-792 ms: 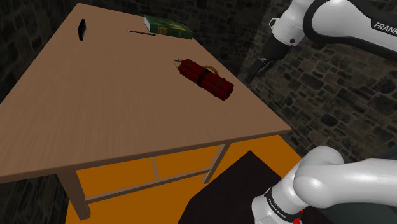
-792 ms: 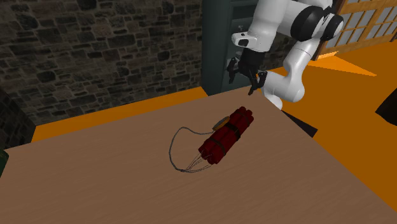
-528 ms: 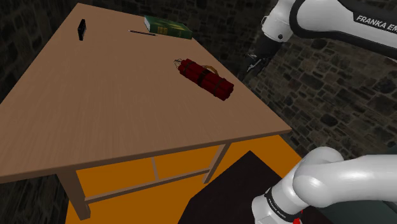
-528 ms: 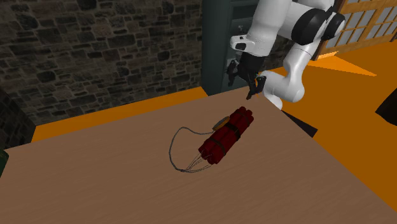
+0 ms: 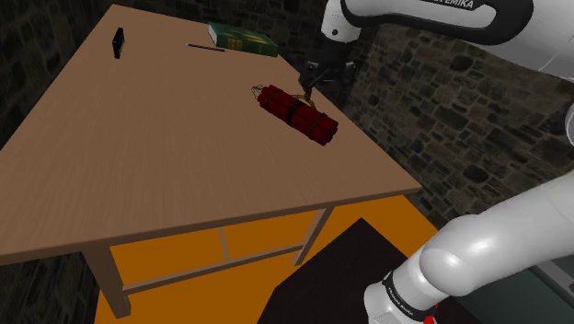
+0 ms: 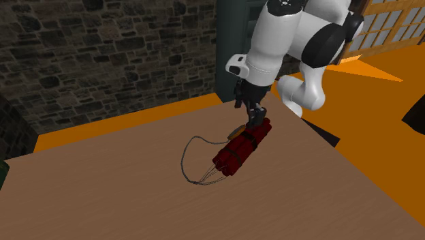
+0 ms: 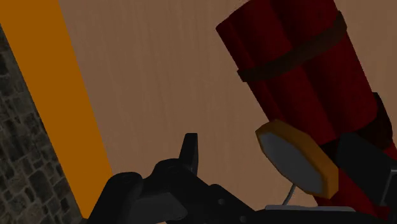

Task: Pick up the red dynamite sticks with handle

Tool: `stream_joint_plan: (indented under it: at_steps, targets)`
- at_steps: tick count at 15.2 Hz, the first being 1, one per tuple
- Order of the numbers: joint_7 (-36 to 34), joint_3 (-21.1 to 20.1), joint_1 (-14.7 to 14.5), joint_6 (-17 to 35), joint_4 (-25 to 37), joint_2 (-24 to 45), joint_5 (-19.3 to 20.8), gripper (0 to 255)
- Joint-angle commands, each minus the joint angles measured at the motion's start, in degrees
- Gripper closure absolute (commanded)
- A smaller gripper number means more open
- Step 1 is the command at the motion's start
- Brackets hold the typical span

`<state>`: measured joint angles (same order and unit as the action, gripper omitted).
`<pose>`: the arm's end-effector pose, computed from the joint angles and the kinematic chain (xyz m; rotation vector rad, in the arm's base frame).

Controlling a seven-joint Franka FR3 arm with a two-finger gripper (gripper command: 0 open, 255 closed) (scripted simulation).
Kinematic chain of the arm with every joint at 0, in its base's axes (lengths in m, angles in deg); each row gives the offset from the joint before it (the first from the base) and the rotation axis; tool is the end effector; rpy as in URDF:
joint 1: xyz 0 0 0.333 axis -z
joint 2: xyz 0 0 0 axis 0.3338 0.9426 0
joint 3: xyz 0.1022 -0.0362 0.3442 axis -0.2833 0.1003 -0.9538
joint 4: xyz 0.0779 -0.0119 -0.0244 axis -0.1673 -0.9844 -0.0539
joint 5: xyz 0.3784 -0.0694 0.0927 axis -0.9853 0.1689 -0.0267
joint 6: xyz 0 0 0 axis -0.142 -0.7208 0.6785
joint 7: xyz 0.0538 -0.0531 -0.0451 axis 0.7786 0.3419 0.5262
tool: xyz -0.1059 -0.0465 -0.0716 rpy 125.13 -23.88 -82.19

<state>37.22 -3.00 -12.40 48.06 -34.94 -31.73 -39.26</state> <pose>0.4676 0.0495 0.6343 2.9183 -0.5736 0.0601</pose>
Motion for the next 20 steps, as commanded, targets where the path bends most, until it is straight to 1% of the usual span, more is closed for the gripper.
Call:
stream_joint_plan:
  at_steps: [1,4,8,15,18,19,20]
  targets:
    - [-6.46,-1.39,0.88,-2.89,7.08,6.95,1.55,0]
    - [-15.18,-2.51,1.01,-8.08,18.68,17.51,4.05,0]
    - [-24.80,-1.76,-0.69,-16.94,37.56,32.56,7.03,0]
    - [-25.52,-1.51,-0.01,-10.60,29.29,30.61,6.32,0]
    - [-25.58,-1.48,0.03,-10.10,28.68,30.49,6.28,0]
    - [-25.61,-1.50,0.02,-10.10,28.67,30.48,6.27,255]
    - [-25.58,-1.49,0.03,-10.16,28.68,30.44,6.27,255]
